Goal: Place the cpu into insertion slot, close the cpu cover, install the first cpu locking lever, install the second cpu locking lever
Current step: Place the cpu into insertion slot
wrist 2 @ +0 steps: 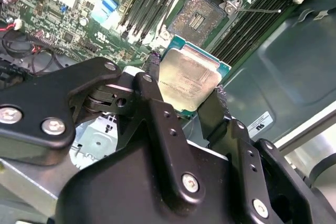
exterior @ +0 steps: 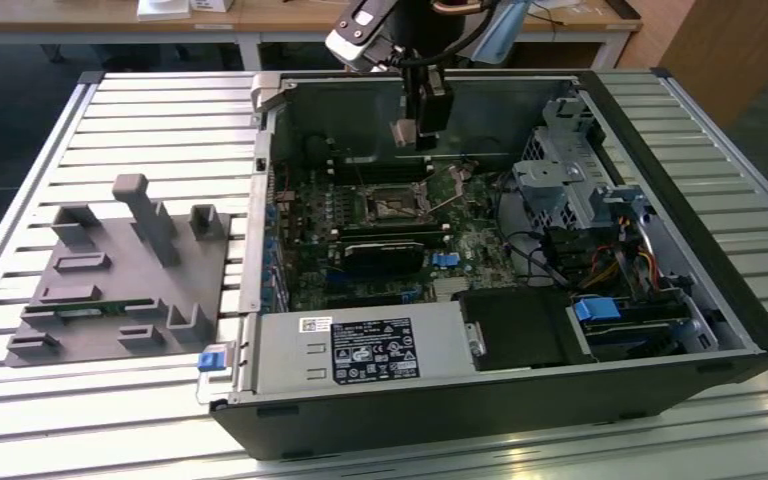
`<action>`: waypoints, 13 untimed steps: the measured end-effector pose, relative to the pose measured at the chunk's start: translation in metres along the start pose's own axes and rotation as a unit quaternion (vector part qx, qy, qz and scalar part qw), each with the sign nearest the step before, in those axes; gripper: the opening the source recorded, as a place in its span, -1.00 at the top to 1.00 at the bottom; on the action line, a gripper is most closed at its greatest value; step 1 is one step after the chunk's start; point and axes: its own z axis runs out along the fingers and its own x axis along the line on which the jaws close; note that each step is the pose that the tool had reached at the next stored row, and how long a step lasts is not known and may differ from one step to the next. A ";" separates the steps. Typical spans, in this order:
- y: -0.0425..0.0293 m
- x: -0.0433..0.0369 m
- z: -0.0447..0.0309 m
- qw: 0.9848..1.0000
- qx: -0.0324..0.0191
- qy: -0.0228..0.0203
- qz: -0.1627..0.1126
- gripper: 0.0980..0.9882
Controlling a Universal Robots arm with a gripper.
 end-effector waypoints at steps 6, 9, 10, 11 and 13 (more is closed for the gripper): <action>-0.0004 0.0005 0.0040 1.000 0.000 0.000 0.006 0.00; -0.0005 0.0006 0.0062 1.000 0.000 -0.001 0.006 0.00; -0.0006 0.0007 0.0070 1.000 0.000 -0.001 0.006 0.00; -0.0006 0.0007 0.0077 1.000 0.000 -0.001 0.007 0.00; -0.0008 0.0009 0.0094 1.000 0.000 -0.001 0.007 0.00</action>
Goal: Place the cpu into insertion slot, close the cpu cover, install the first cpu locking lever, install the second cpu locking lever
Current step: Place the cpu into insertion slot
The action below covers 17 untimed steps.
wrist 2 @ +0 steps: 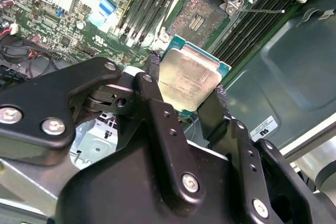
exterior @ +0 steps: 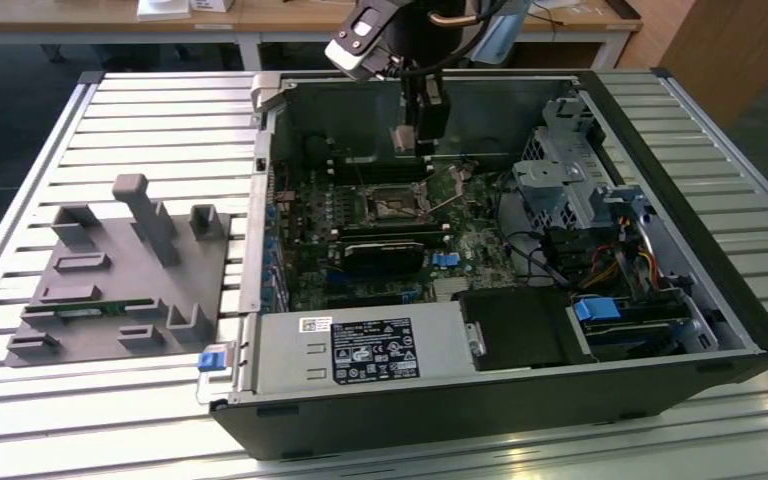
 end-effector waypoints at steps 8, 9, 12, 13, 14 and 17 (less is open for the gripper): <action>-0.0006 0.0008 0.0073 1.000 0.000 0.000 0.001 0.00; -0.0007 0.0010 0.0084 1.000 0.000 0.000 0.001 0.00; -0.0010 0.0013 0.0113 1.000 0.000 0.000 0.002 0.00; -0.0011 0.0014 0.0122 1.000 0.000 0.000 0.002 0.00; -0.0011 0.0016 0.0132 1.000 0.000 0.000 0.002 0.00; -0.0013 0.0018 0.0158 1.000 0.000 0.000 0.002 0.00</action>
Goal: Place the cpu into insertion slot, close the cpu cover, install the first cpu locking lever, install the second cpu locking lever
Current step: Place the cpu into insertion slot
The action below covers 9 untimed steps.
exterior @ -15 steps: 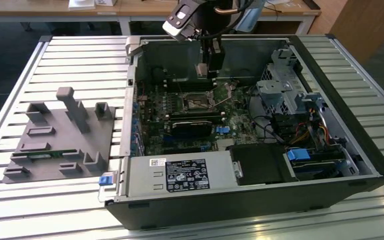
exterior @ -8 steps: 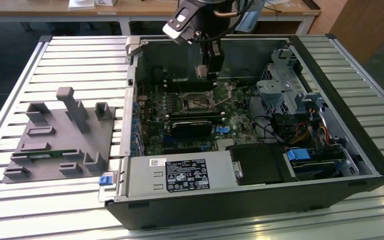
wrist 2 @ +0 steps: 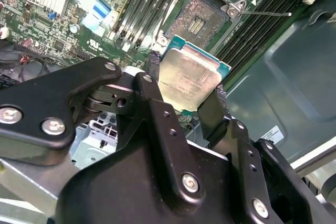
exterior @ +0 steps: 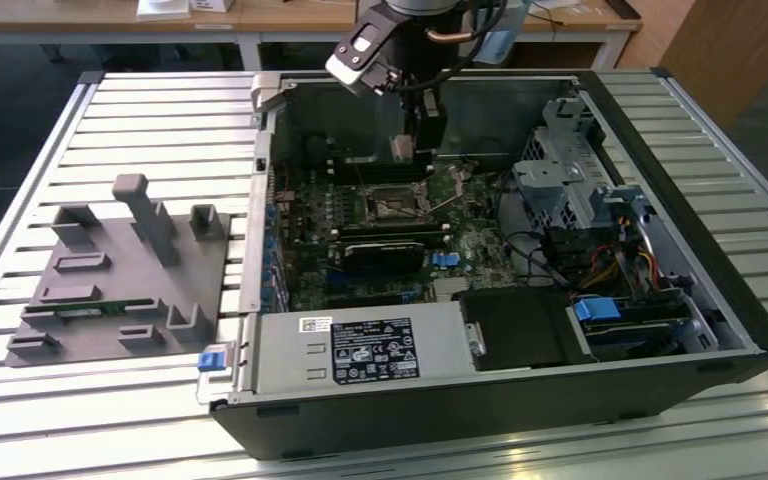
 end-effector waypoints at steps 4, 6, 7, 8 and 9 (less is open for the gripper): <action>-0.0003 0.0001 0.0028 1.000 0.000 0.000 0.000 0.00; -0.0004 0.0001 0.0039 1.000 0.000 0.000 0.000 0.00; -0.0004 0.0001 0.0044 1.000 0.000 0.000 0.000 0.00; -0.0005 0.0001 0.0049 1.000 0.000 0.000 0.000 0.00; -0.0005 0.0001 0.0054 1.000 0.000 0.000 0.000 0.00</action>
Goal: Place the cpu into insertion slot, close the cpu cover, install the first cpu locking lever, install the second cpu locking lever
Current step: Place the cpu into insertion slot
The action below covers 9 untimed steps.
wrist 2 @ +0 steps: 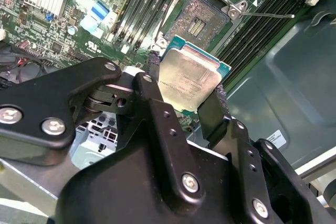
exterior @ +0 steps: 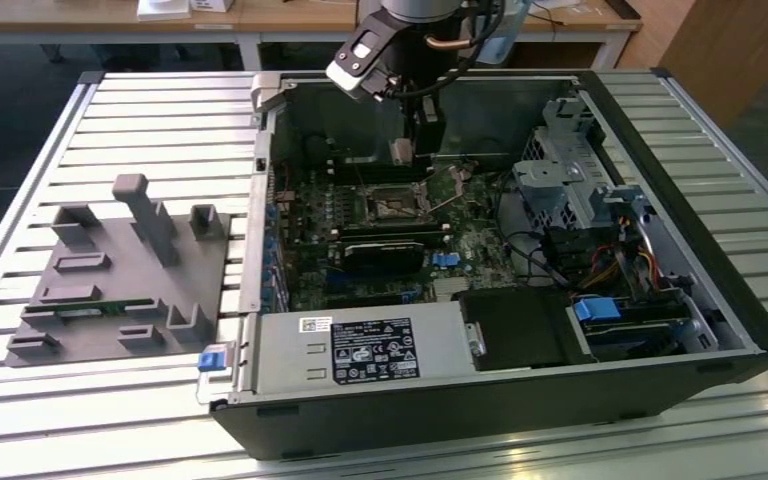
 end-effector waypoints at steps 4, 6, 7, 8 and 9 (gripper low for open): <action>-0.0001 0.0000 0.0013 1.000 0.000 0.000 0.000 0.00; -0.0002 -0.0001 0.0019 1.000 0.000 0.000 0.000 0.00; -0.0002 -0.0001 0.0023 1.000 0.000 0.000 0.000 0.00; -0.0002 -0.0001 0.0025 1.000 0.000 0.000 0.000 0.00; -0.0003 -0.0001 0.0029 1.000 0.000 0.000 0.000 0.00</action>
